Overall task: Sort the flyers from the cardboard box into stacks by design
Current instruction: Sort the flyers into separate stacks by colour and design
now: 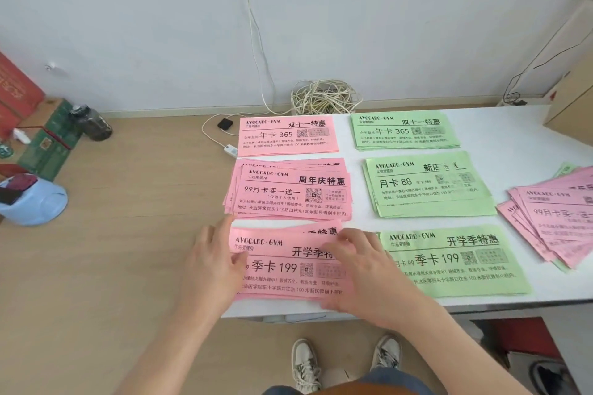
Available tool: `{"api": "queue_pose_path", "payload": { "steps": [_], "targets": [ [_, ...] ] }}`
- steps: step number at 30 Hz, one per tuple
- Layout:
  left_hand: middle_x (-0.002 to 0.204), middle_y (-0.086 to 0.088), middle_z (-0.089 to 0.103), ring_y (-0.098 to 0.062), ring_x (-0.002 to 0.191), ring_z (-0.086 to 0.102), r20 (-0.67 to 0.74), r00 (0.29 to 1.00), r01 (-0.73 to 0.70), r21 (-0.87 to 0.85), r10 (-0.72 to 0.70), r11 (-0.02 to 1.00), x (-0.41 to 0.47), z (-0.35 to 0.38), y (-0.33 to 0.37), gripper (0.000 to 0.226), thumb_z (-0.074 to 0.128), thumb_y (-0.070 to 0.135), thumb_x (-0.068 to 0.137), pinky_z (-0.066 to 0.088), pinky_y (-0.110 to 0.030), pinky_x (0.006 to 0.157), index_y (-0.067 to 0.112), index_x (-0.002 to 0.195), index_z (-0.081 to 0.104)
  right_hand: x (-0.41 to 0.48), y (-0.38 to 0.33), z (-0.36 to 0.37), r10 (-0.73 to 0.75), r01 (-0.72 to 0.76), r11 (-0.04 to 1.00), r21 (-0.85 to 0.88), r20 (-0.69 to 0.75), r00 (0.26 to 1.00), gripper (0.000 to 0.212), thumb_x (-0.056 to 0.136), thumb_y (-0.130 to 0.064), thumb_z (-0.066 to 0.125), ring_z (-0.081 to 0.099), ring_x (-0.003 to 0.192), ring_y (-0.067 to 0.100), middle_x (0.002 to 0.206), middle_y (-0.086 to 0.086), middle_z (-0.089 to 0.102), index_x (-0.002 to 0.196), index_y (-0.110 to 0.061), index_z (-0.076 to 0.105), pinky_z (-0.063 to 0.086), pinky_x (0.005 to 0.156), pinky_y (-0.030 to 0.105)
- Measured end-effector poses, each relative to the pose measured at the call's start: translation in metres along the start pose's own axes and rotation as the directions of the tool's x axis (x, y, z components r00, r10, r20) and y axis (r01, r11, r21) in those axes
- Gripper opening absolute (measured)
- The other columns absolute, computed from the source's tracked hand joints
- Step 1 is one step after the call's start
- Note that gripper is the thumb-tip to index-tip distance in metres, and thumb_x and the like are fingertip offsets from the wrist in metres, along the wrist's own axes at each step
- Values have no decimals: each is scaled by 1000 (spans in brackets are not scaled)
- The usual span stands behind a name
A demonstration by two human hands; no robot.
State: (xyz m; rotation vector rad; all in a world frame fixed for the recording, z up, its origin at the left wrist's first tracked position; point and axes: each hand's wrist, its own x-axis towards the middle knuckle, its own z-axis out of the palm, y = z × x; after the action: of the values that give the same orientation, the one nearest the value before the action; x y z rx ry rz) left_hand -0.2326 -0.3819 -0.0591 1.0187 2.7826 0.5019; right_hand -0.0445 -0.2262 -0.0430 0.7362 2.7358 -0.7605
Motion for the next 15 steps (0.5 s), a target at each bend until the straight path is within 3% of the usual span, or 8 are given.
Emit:
{"api": "queue_pose_path", "payload": {
  "steps": [2,3,5,6,8,11,15],
  "targets": [
    [119,-6,50,-28,105,50,-41,983,-178,60,181,982,3,5,-3,68,80,25,68,51,-39,74,21,129,49,-1,0,2,-22,29,990,-136,50,999,90,68,-61,70,10,138,19,148,-5,9,142,-40,22,27,112,41],
    [131,-6,47,-28,117,44,36,959,-284,54,283,957,5,5,0,73,81,35,67,49,-45,88,22,131,49,-2,0,1,-32,41,982,-186,54,998,92,69,-59,71,7,140,21,150,-4,6,142,-38,20,27,112,42],
    [154,2,20,-22,141,18,306,855,-449,32,419,893,4,6,12,92,72,60,68,20,-45,116,29,145,31,-1,0,0,-55,66,969,-238,55,997,91,71,-53,73,4,141,24,152,-1,3,143,-36,19,26,113,43],
    [157,6,4,-19,145,2,424,796,-494,38,433,869,4,8,18,103,67,67,67,4,-40,118,32,149,16,0,1,0,-65,77,967,-241,57,996,91,72,-51,74,4,141,24,153,0,3,143,-35,19,27,113,42],
    [157,3,-13,-18,145,-13,532,740,-537,102,410,837,5,10,29,115,65,71,65,-7,-38,116,33,150,-2,1,3,-1,-87,98,970,-223,58,995,90,72,-48,75,6,140,23,152,1,5,142,-35,21,29,113,40],
    [157,-2,-7,-20,144,-8,520,750,-546,139,409,826,7,10,38,112,65,69,67,-6,-42,118,36,148,-5,0,5,-3,-101,106,981,-163,37,994,83,76,-40,75,11,139,20,152,0,8,142,-33,24,34,111,35],
    [153,4,-3,-21,142,-4,524,754,-545,162,397,823,7,8,40,105,61,64,69,0,-54,115,49,142,-13,-3,8,-3,-134,131,979,-153,-11,991,75,81,-36,71,18,137,20,151,0,14,141,-32,27,37,107,34]
  ]
}}
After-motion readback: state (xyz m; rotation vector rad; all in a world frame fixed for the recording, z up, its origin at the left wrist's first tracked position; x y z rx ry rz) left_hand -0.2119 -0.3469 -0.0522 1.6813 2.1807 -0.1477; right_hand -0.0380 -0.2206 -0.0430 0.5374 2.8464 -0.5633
